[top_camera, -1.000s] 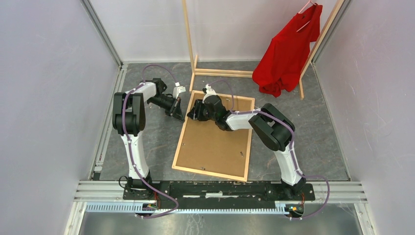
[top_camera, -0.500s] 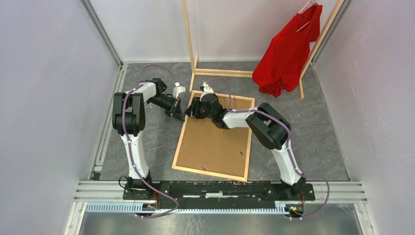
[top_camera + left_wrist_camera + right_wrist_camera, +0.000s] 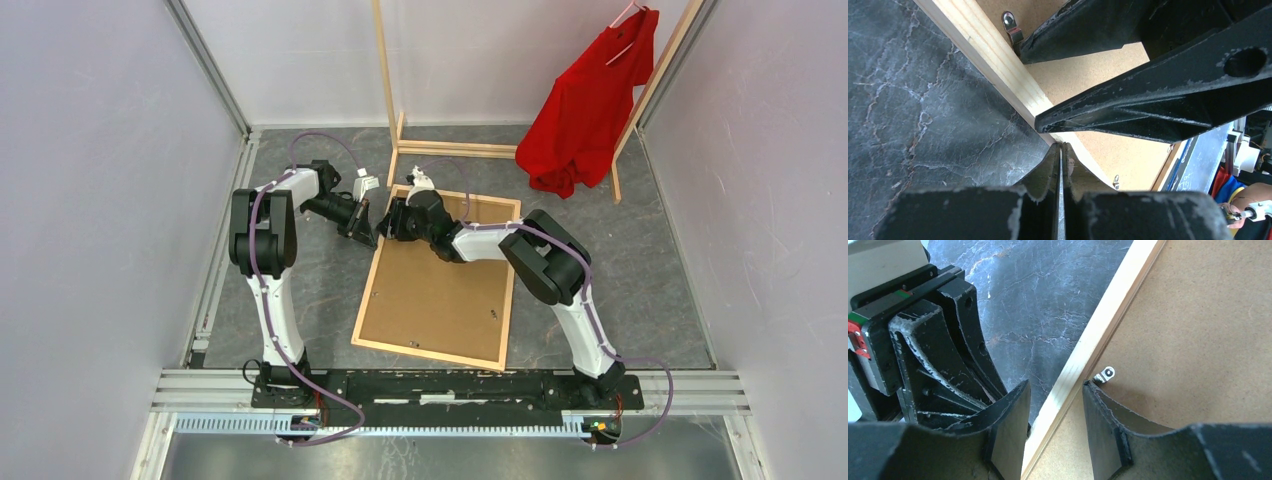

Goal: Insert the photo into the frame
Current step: Install the photo frame at the center of the board.

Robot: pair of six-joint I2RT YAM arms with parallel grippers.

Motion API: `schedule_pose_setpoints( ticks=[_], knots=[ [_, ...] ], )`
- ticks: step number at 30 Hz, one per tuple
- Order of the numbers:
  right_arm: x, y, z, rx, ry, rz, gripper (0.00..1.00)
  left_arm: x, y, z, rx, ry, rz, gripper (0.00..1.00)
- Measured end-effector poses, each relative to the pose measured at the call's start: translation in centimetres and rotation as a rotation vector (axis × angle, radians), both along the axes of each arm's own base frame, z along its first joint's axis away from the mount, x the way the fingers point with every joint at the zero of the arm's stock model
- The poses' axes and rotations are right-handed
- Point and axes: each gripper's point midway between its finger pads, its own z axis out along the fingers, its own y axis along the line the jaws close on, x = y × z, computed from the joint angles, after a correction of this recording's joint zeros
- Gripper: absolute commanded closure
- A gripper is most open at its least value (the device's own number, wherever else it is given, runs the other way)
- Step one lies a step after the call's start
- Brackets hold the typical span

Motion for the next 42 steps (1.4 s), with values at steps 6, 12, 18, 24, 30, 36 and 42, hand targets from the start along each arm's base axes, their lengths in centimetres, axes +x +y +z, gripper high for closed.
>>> schedule_pose_setpoints(
  ticks=[6, 12, 18, 24, 30, 36, 42],
  knots=[
    [0.4, 0.4, -0.1, -0.003, -0.01, 0.002, 0.5, 0.0, 0.0, 0.0, -0.001, -0.003, 0.0, 0.93],
    [0.4, 0.5, 0.0, -0.003, -0.011, 0.006, 0.48, 0.0, 0.0, 0.0, -0.001, -0.004, 0.0, 0.93],
    [0.0, -0.1, 0.2, -0.003, -0.026, 0.026, 0.45, 0.0, 0.0, 0.0, -0.001, -0.003, 0.0, 0.93],
    [-0.6, -2.1, 0.3, -0.032, -0.025, 0.021, 0.45, -0.2, 0.0, 0.0, 0.0, 0.004, -0.001, 0.93],
    [-0.5, -2.2, 0.3, -0.027, -0.022, 0.023, 0.45, -0.3, 0.0, 0.0, 0.0, 0.005, -0.001, 0.93],
    [-0.1, -1.5, 0.2, -0.016, -0.021, 0.033, 0.45, -0.3, 0.0, 0.0, 0.0, 0.005, -0.001, 0.93],
    [0.3, -0.9, 0.2, -0.003, -0.019, 0.037, 0.46, -0.3, 0.0, 0.0, 0.0, 0.005, -0.001, 0.93]
  ],
)
